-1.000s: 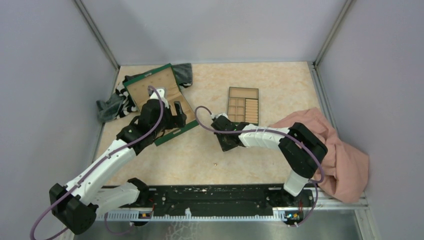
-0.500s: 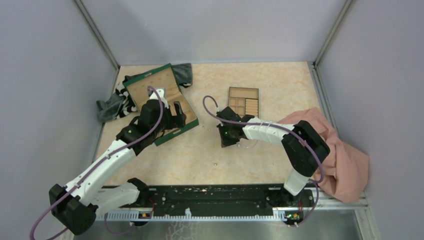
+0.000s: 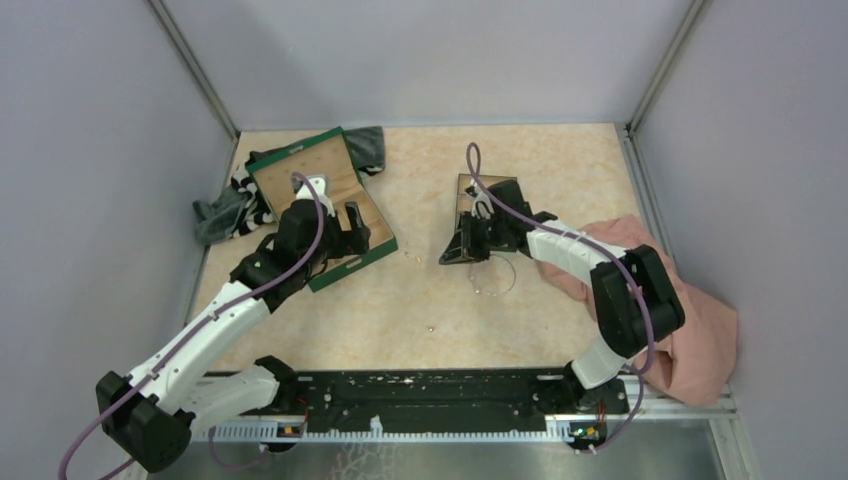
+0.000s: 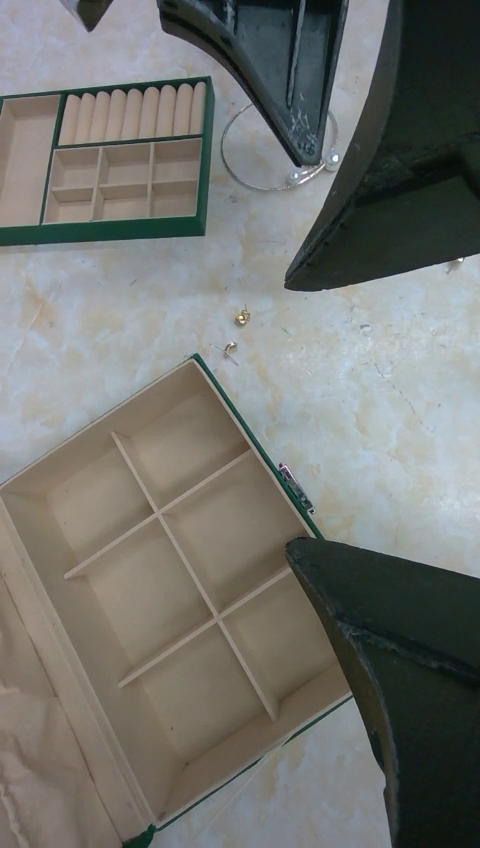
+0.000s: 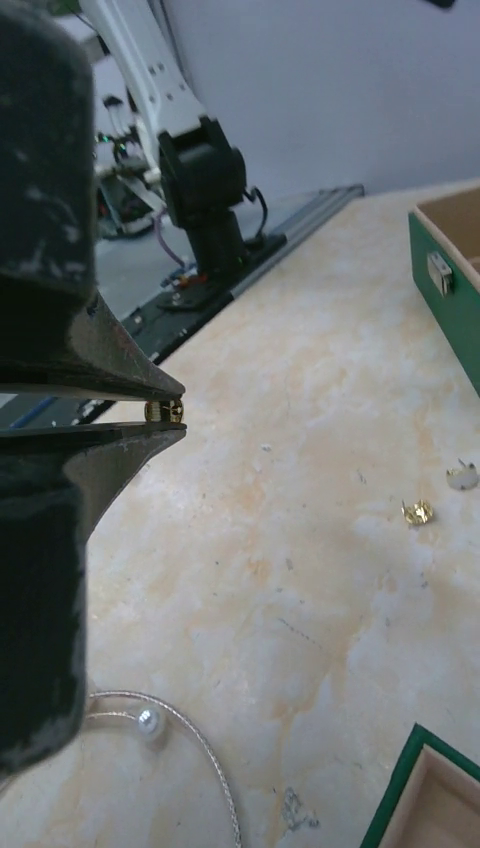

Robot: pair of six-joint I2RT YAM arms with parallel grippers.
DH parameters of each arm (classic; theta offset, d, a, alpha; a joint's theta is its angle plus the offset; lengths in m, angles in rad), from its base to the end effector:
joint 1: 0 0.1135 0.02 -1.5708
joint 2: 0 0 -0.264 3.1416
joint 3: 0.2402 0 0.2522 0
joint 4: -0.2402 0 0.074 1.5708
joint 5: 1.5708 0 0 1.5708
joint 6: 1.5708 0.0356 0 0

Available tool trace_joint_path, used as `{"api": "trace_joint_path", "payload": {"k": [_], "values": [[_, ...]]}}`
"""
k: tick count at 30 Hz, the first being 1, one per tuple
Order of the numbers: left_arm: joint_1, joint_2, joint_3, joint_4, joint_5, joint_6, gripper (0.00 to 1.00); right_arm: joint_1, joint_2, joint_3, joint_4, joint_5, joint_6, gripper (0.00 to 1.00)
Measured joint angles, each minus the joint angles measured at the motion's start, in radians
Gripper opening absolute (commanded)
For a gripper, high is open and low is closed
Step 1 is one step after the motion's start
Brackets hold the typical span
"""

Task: Organize the mixed jewelry

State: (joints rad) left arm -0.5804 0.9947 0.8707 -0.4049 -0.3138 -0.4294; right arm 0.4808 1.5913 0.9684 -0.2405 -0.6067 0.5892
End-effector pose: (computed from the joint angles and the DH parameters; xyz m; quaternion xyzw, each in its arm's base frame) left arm 0.1898 -0.1113 0.3097 -0.0129 0.8601 -0.1192 0.4958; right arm 0.2801 0.1690 0.2048 -0.0548 0.8996 0.4096 0.1415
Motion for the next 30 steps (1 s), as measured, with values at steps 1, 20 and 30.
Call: {"api": "trace_joint_path", "payload": {"k": [1,20,30], "values": [[0.0,0.0,0.0,0.0,0.0,-0.001,0.99,-0.015,-0.005,-0.008,0.019,-0.035,0.013,0.11],[0.0,0.0,0.0,0.001,0.001,-0.002,0.99,-0.287,-0.051,-0.053,0.256,-0.28,0.198,0.12],[0.0,-0.003,-0.006,0.003,0.0,0.004,0.99,-0.314,0.054,0.163,0.087,0.093,0.083,0.12]]}}
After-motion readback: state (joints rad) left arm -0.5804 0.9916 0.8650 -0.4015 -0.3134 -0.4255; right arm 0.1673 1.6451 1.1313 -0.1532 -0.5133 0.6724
